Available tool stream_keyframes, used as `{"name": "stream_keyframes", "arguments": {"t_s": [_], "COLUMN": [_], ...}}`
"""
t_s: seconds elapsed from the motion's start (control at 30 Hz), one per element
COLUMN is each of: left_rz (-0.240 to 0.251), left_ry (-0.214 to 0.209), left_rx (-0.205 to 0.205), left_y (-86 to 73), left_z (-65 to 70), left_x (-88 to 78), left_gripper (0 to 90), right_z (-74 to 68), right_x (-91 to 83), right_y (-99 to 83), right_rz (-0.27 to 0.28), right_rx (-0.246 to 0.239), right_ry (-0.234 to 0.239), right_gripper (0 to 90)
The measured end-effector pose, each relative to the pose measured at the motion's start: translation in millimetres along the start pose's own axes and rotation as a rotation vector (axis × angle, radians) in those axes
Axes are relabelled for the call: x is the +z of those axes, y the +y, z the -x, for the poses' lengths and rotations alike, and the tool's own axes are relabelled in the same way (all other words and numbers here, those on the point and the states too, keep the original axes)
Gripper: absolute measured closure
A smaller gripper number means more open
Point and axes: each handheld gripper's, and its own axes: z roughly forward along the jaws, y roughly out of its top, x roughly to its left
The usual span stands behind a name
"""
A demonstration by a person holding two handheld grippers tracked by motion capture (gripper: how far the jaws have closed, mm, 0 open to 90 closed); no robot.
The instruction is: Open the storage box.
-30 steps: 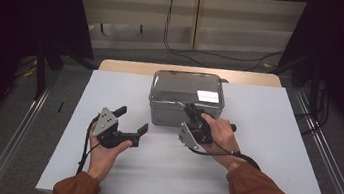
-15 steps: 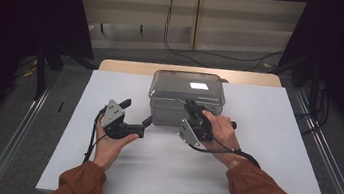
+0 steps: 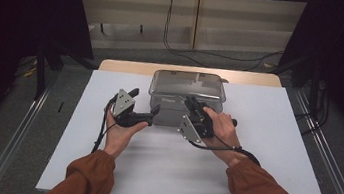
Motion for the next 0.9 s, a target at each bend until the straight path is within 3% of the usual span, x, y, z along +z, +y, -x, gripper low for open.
{"name": "stream_keyframes", "arguments": {"t_s": [0.07, 0.4, 0.9], "left_rz": [-0.014, 0.012, 0.046], "left_ry": [0.004, 0.013, -0.028], "left_rx": [0.003, 0.042, 0.067], "left_y": [-2.9, -3.6, -1.6], "left_z": [0.1, 1.2, 7.2], "left_x": [2.2, 2.9, 3.5], "left_gripper": [6.5, 12.4, 22.9], "right_z": [-0.7, -9.5, -18.9], "right_x": [0.1, -1.0, -0.4], "right_y": [-0.2, -3.3, -9.2], "right_rz": [0.0, -0.006, -0.011], "right_rx": [-0.004, 0.005, 0.027], "right_ry": [0.004, 0.034, 0.067], "right_gripper": [79.5, 78.0, 74.9]}}
